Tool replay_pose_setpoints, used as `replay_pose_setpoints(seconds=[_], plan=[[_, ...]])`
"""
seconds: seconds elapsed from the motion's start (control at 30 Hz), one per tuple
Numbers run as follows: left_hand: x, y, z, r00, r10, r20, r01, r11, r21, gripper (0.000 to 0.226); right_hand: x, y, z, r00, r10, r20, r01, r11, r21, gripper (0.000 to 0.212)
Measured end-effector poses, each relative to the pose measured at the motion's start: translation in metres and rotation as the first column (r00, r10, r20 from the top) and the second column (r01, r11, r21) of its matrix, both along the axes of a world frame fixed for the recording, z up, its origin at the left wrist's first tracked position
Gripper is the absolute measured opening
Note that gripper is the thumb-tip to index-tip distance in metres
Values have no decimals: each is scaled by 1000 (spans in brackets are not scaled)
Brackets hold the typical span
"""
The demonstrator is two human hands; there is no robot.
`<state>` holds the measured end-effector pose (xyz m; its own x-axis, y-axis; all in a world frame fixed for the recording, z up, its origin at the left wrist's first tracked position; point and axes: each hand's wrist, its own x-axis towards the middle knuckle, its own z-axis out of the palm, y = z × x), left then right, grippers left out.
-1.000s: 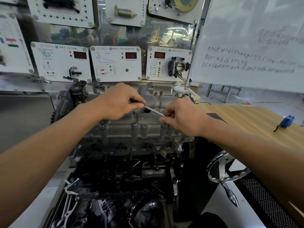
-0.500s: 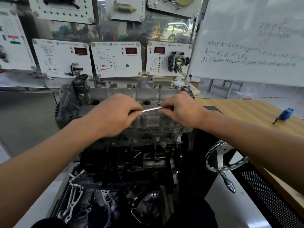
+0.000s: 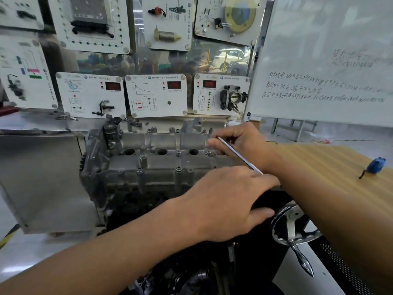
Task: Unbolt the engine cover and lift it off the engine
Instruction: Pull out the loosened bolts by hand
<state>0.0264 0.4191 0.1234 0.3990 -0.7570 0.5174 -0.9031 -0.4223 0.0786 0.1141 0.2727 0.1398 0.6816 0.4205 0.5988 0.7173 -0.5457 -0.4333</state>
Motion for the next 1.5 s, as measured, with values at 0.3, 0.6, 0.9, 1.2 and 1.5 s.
replay_pose_setpoints(seconds=[0.3, 0.6, 0.9, 1.2, 1.5], plan=[[54, 116, 29, 952, 212, -222, -291, 853, -433, 15, 5, 41, 2, 976, -216, -28, 210, 965, -157, 36], [121, 185, 18, 881, 357, -310, -397, 915, -74, 15, -3, 59, 5, 979, 16, -206, -93, 925, -368, 30], [137, 194, 8, 913, 360, -193, -373, 927, -39, 17, 10, 68, -7, 977, -3, -215, -80, 923, -377, 34], [133, 188, 6, 907, 387, -169, -392, 920, 4, 17, 12, 69, -11, 981, -54, -187, -19, 929, -369, 36], [40, 168, -15, 928, 363, -86, -364, 931, 12, 37, 11, 66, -5, 989, -26, -144, -56, 844, -534, 24]])
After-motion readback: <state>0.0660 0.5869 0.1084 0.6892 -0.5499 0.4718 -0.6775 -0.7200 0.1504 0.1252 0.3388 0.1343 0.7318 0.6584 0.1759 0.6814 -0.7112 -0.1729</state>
